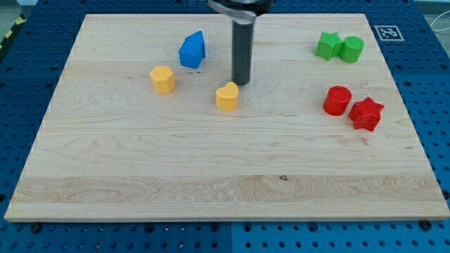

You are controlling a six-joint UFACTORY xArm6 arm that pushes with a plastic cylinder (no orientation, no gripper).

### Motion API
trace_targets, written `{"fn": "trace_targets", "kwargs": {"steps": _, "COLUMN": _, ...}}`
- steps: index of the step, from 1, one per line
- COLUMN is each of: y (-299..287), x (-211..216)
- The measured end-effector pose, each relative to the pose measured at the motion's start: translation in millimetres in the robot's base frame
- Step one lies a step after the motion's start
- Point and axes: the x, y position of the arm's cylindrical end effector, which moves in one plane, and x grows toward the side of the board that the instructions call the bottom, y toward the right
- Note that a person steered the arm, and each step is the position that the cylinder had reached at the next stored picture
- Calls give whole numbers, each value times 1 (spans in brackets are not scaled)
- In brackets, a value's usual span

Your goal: Move the yellow heart down and a bit left

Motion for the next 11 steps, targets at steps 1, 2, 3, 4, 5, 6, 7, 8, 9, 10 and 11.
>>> {"fn": "trace_targets", "kwargs": {"steps": 1, "y": 21, "x": 16}}
{"fn": "trace_targets", "kwargs": {"steps": 2, "y": 22, "x": 45}}
{"fn": "trace_targets", "kwargs": {"steps": 3, "y": 2, "x": 49}}
{"fn": "trace_targets", "kwargs": {"steps": 4, "y": -4, "x": 26}}
{"fn": "trace_targets", "kwargs": {"steps": 5, "y": -10, "x": 6}}
{"fn": "trace_targets", "kwargs": {"steps": 6, "y": -24, "x": 10}}
{"fn": "trace_targets", "kwargs": {"steps": 7, "y": -30, "x": 41}}
{"fn": "trace_targets", "kwargs": {"steps": 8, "y": -30, "x": 83}}
{"fn": "trace_targets", "kwargs": {"steps": 9, "y": -30, "x": 94}}
{"fn": "trace_targets", "kwargs": {"steps": 10, "y": -30, "x": 72}}
{"fn": "trace_targets", "kwargs": {"steps": 11, "y": -36, "x": 44}}
